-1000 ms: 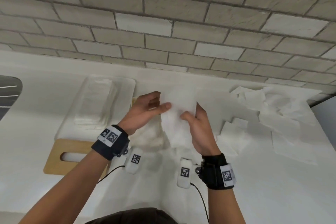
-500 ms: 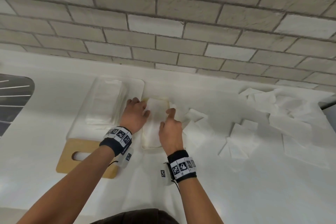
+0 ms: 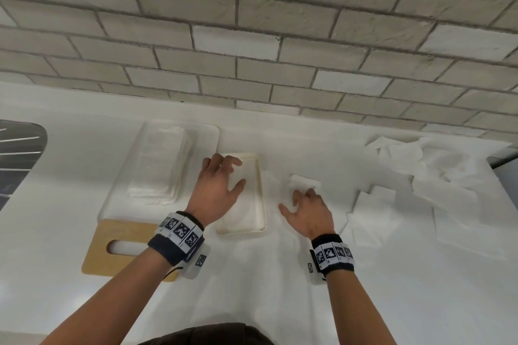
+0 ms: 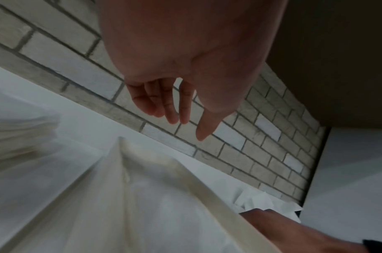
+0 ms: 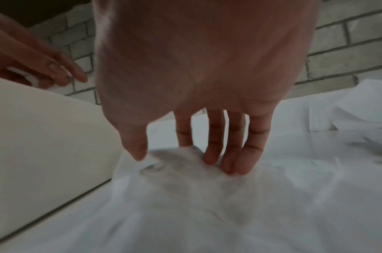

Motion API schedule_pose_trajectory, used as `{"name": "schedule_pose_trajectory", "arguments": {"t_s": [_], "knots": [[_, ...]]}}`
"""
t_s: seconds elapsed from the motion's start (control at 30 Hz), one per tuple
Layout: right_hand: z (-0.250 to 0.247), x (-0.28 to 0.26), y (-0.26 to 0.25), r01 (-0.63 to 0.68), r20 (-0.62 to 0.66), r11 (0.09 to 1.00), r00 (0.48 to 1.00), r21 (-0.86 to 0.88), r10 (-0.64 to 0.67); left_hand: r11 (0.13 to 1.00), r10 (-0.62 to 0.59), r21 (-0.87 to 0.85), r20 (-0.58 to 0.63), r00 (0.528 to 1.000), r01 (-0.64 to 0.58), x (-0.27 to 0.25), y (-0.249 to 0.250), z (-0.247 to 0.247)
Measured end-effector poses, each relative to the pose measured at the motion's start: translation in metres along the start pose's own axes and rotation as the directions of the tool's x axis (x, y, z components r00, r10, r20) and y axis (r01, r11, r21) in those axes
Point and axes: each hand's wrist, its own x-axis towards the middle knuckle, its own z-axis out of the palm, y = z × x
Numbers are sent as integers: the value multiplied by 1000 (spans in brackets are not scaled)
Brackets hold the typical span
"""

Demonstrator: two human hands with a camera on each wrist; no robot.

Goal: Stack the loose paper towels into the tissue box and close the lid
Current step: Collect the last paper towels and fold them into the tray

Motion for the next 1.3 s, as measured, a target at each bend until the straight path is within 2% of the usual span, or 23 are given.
{"name": "schedule_pose_trajectory", "arguments": {"t_s": [0.13,0.23,0.3,0.37,0.43,0.53,0.6,0.67,0.73,0.8,0.83,0.93,1.03,1.13,1.23,1.3], "knots": [[-10,4,7,-79,-17,991,997,105,81,993,14,-115,102,995,-3,2,14,-5],[-32,6,8,-84,-6,964,996,253,88,986,56,-161,135,989,-33,5,18,-9],[-56,3,4,-29,-58,929,997,369,54,978,64,-206,155,986,-31,4,26,-11],[-83,-5,-5,62,-167,882,986,467,19,969,50,-247,198,979,1,3,34,-14],[-106,-17,-17,149,-259,806,966,573,6,962,66,-271,281,957,14,3,44,-17],[-128,-32,-40,213,-331,664,942,717,54,934,167,-357,359,918,-30,1,60,-20],[-133,-35,-52,227,-335,558,937,798,99,918,242,-384,336,910,-102,1,69,-19],[-131,-35,-59,217,-297,419,945,882,134,903,333,-355,227,915,-241,3,70,-21],[-125,-33,-60,209,-275,352,950,912,146,885,374,-340,108,921,-319,7,63,-29],[-118,-32,-58,211,-278,347,948,914,157,877,371,-330,2,929,-350,11,54,-41],[-114,-33,-57,206,-271,340,950,918,157,876,335,-364,-13,942,-317,11,50,-46],[-105,-37,-62,173,-222,332,968,927,114,867,122,-488,10,992,-102,14,46,-65],[-94,-40,-69,160,-174,417,985,895,-4,908,-87,-413,-21,996,70,27,31,-77],[-77,-42,-80,153,-118,539,988,829,-100,921,-202,-349,-47,978,173,44,9,-81],[-57,-39,-89,117,-100,614,993,780,-62,915,-243,-324,33,969,241,59,-9,-84],[-44,-36,-95,85,-102,672,995,736,-14,931,-249,-268,34,968,249,66,-23,-88]]}}
